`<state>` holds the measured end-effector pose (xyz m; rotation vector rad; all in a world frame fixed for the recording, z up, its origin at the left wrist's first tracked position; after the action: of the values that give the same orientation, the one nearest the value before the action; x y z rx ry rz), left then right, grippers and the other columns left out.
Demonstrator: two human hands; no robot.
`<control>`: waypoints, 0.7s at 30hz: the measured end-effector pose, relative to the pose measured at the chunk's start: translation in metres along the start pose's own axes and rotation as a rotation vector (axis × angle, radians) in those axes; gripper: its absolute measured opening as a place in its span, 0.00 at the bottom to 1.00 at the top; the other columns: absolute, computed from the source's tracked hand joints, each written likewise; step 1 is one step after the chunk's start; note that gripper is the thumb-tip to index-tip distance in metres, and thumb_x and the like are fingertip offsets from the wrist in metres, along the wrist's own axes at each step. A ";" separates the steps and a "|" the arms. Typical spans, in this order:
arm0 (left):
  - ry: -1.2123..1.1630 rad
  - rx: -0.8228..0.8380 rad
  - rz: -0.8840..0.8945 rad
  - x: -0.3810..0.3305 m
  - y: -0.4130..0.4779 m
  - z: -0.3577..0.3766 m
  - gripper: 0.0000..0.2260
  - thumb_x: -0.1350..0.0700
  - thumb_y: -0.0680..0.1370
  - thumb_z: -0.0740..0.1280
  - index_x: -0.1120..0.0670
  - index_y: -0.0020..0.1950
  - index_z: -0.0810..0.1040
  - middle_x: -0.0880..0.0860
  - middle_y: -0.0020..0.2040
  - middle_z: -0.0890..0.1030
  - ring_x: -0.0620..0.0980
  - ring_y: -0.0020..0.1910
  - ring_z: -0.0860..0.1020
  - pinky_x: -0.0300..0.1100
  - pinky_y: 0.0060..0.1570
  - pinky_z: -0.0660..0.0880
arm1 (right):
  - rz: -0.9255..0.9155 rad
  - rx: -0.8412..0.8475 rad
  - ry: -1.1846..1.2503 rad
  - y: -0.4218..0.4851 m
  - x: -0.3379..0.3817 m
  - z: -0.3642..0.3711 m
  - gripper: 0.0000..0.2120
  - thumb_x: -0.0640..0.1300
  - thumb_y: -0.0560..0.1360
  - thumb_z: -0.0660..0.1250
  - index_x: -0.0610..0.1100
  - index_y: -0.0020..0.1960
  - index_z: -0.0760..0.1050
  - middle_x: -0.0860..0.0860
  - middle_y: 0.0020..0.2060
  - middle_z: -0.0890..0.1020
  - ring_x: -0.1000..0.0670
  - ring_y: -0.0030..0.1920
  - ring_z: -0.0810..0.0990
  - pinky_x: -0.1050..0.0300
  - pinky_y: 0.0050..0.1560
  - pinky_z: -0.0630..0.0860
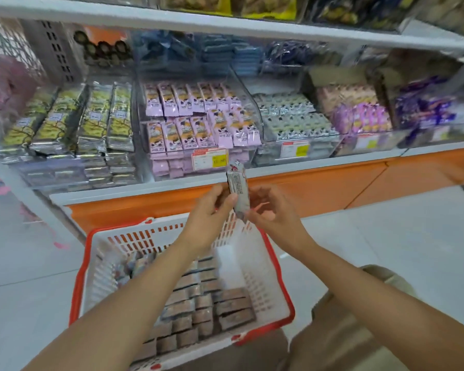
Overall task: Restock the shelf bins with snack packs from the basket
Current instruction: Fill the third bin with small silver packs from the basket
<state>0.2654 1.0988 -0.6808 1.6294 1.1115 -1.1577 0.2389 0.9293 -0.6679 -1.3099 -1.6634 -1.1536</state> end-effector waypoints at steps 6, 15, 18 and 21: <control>0.618 -0.202 0.334 -0.024 0.034 0.003 0.22 0.52 0.81 0.60 0.57 0.74 0.68 0.55 0.73 0.69 0.53 0.73 0.64 0.47 0.73 0.59 | -0.026 -0.179 -0.062 0.036 0.013 -0.055 0.16 0.35 0.70 0.75 0.48 0.53 0.74 0.56 0.41 0.80 0.54 0.41 0.79 0.60 0.43 0.75; 1.296 -0.108 0.245 0.004 0.055 -0.020 0.42 0.58 0.77 0.63 0.57 0.80 0.35 0.58 0.80 0.36 0.56 0.79 0.35 0.51 0.76 0.32 | 0.030 -0.315 -0.540 0.143 0.012 -0.087 0.11 0.41 0.74 0.70 0.44 0.56 0.77 0.53 0.33 0.75 0.51 0.36 0.76 0.49 0.44 0.78; 1.290 -0.096 0.238 0.004 0.057 -0.020 0.42 0.58 0.77 0.63 0.57 0.80 0.36 0.58 0.80 0.36 0.57 0.79 0.35 0.52 0.77 0.34 | 0.066 -0.263 -0.625 0.164 0.008 -0.077 0.11 0.42 0.74 0.70 0.42 0.56 0.79 0.55 0.32 0.73 0.52 0.35 0.75 0.57 0.39 0.74; 1.251 -0.079 0.254 0.004 0.057 -0.021 0.42 0.59 0.75 0.63 0.57 0.80 0.39 0.59 0.80 0.38 0.57 0.79 0.37 0.53 0.77 0.36 | 0.073 -0.186 -0.712 0.171 0.008 -0.068 0.09 0.40 0.75 0.69 0.41 0.54 0.82 0.53 0.36 0.78 0.53 0.38 0.75 0.72 0.31 0.66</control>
<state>0.3256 1.1046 -0.6721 2.3707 1.5399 0.2131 0.4039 0.8827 -0.6005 -2.0473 -1.9945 -0.8562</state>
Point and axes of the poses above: each hand's wrist, its own y-axis towards the middle knuckle, its own z-axis out of the palm, x = y × z, the point moved 1 cm from there along y, towards the middle knuckle
